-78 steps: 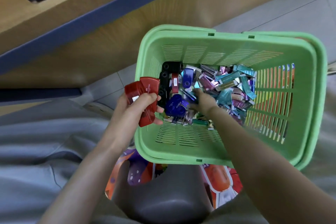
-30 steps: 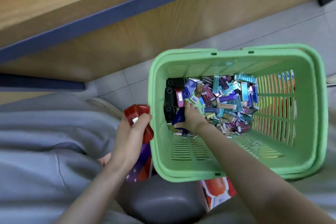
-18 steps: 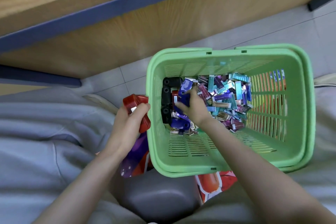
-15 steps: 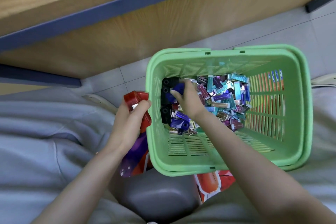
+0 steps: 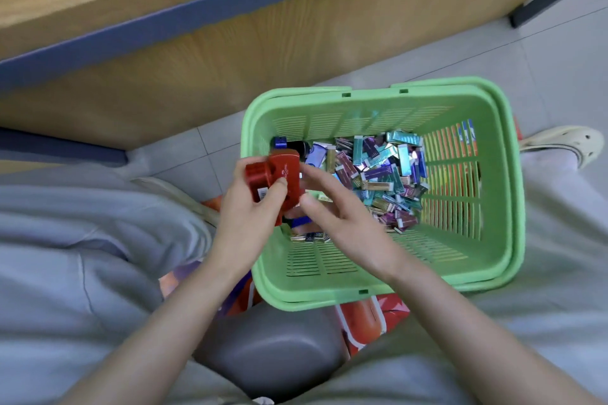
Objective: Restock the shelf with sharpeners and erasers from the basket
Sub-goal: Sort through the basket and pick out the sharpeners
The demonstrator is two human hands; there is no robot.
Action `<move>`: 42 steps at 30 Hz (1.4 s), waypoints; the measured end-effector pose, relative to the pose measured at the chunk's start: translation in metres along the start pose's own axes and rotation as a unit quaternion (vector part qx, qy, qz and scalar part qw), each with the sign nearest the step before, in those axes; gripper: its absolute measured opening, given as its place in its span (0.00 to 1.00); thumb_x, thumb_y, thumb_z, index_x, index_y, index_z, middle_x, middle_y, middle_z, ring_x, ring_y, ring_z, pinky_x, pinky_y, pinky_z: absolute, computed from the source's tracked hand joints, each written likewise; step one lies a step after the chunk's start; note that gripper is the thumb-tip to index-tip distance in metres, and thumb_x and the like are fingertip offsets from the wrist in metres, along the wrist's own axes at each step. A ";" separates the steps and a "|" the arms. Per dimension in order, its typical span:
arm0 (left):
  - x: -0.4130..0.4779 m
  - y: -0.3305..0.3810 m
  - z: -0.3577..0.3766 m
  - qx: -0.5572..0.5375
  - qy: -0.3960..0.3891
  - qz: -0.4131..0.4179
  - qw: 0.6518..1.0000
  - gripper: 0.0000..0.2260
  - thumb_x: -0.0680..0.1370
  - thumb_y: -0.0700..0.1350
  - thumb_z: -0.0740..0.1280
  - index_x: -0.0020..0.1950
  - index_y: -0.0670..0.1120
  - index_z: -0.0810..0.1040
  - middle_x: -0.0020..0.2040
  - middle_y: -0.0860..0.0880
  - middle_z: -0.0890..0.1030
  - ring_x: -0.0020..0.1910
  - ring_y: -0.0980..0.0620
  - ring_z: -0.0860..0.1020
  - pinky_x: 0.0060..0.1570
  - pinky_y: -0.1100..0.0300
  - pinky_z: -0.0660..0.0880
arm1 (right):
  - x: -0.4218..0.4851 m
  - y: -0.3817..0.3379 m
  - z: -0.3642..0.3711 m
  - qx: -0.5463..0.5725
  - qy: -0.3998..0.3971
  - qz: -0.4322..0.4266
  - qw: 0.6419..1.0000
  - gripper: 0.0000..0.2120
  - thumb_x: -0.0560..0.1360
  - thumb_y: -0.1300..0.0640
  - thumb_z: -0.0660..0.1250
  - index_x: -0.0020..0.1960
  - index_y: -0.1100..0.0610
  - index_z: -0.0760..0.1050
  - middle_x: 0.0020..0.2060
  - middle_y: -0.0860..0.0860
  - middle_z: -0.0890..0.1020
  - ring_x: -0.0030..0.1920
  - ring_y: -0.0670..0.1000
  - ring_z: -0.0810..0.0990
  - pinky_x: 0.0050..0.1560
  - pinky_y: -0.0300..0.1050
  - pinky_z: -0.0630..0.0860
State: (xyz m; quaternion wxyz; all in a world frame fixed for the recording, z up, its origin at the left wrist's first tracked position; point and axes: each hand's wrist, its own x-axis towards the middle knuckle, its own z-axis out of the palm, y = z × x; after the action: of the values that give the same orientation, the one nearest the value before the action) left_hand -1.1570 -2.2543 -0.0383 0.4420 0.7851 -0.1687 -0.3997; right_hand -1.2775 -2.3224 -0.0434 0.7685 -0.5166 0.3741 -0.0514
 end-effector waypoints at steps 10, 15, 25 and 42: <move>0.016 -0.003 -0.017 0.098 -0.025 0.013 0.995 0.11 0.77 0.40 0.66 0.50 0.55 0.69 0.40 0.53 0.77 0.40 0.48 0.80 0.45 0.52 0.78 | 0.043 0.035 -0.022 -0.141 0.127 0.051 0.980 0.09 0.79 0.56 0.62 0.51 0.61 0.76 0.44 0.57 0.81 0.44 0.59 0.81 0.49 0.48 0.78; 0.023 -0.002 -0.042 0.139 0.058 0.073 0.986 0.12 0.76 0.44 0.69 0.52 0.46 0.66 0.38 0.55 0.73 0.35 0.63 0.73 0.38 0.71 0.67 | 0.107 0.075 -0.016 -0.301 0.126 0.103 0.940 0.14 0.78 0.54 0.64 0.55 0.65 0.75 0.44 0.57 0.81 0.42 0.56 0.78 0.47 0.49 0.75; 0.055 -0.020 -0.016 0.103 0.126 0.122 0.979 0.18 0.79 0.42 0.64 0.68 0.40 0.67 0.58 0.52 0.68 0.55 0.61 0.68 0.57 0.76 0.62 | 0.072 0.138 -0.047 -0.432 -0.003 0.186 0.882 0.37 0.73 0.51 0.71 0.74 0.60 0.57 0.70 0.55 0.66 0.69 0.55 0.66 0.70 0.48 0.63; 0.069 -0.041 0.009 0.061 0.201 0.075 0.975 0.16 0.74 0.39 0.71 0.58 0.45 0.69 0.48 0.52 0.73 0.43 0.61 0.72 0.48 0.76 0.66 | 0.083 0.100 -0.052 -0.486 -0.034 0.108 0.867 0.21 0.79 0.50 0.61 0.64 0.63 0.65 0.56 0.59 0.74 0.52 0.55 0.75 0.56 0.45 0.74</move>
State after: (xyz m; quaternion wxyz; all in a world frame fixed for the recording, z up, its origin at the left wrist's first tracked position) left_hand -1.1248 -2.2797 -0.1082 0.4471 0.8599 -0.1587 -0.1882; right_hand -1.2816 -2.3544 -0.1793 0.4334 -0.7822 0.3787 0.2384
